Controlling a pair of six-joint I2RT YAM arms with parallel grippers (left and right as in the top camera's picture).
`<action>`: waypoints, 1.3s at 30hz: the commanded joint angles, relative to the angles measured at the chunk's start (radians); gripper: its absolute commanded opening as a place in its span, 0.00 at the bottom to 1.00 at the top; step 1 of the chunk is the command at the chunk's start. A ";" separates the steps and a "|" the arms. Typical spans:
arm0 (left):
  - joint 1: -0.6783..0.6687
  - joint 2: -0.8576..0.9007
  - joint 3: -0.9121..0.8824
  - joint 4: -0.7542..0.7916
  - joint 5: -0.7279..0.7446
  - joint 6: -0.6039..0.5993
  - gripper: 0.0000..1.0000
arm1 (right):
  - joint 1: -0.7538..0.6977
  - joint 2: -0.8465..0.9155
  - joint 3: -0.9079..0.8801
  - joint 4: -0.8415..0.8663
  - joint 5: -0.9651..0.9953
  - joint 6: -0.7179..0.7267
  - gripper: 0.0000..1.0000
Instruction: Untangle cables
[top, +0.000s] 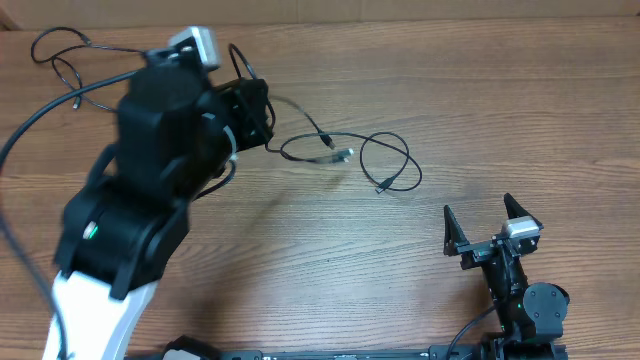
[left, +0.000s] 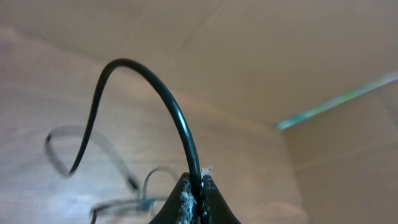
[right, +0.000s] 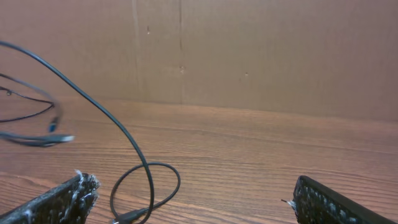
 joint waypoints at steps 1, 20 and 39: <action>0.005 -0.085 0.017 0.029 -0.087 0.027 0.04 | 0.003 -0.008 -0.010 0.004 0.007 -0.002 1.00; 0.005 -0.056 0.016 -0.217 -0.292 0.034 0.04 | 0.003 -0.008 -0.010 0.005 0.007 -0.002 1.00; 0.005 -0.044 0.016 -0.248 -0.165 0.047 0.04 | 0.003 -0.008 -0.010 0.006 0.007 -0.002 1.00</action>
